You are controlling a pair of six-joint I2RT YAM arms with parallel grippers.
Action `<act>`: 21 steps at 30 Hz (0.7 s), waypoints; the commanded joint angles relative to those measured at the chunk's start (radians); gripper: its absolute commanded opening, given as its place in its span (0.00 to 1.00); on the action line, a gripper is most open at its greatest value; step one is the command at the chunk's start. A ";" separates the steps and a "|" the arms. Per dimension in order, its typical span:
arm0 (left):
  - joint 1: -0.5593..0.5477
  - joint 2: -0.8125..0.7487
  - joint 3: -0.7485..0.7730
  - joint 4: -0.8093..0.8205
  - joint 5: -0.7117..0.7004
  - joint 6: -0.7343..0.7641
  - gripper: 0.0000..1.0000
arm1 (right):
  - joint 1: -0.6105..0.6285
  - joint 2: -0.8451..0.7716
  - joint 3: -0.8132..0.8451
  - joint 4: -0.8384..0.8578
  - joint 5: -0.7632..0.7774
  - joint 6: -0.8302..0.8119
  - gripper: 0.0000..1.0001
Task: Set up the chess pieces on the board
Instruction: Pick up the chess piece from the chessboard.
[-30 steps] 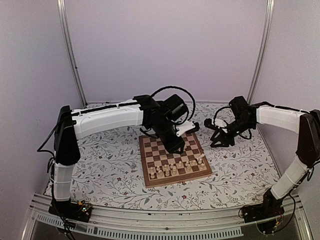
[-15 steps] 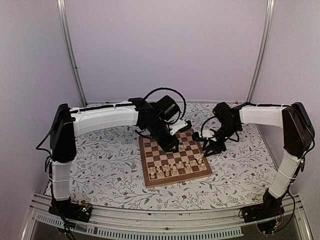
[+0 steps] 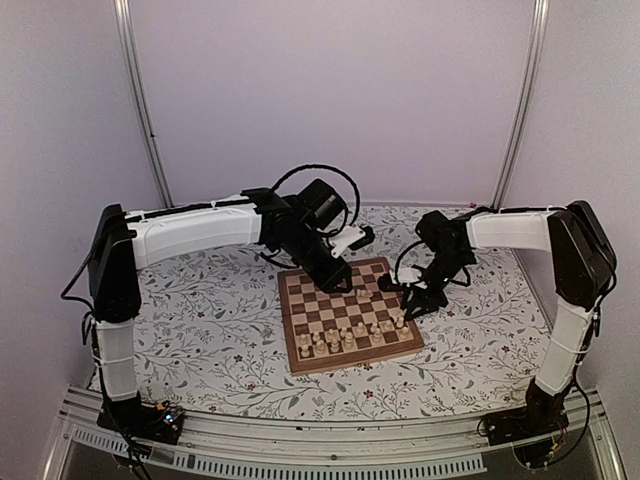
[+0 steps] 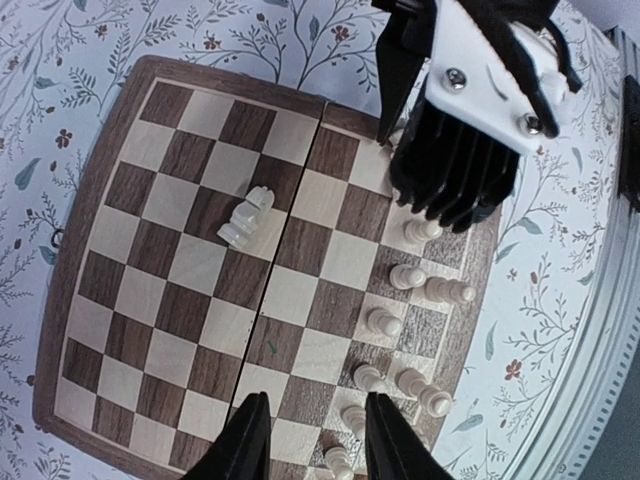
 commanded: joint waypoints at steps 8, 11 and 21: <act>0.020 -0.058 -0.069 0.064 -0.002 -0.018 0.33 | 0.019 0.031 0.005 0.074 0.053 0.021 0.24; 0.036 -0.083 -0.108 0.105 -0.011 -0.055 0.34 | 0.020 0.028 0.005 0.109 0.080 0.038 0.18; 0.092 -0.220 -0.353 0.526 0.150 -0.267 0.40 | 0.020 -0.021 0.118 0.065 0.016 0.113 0.06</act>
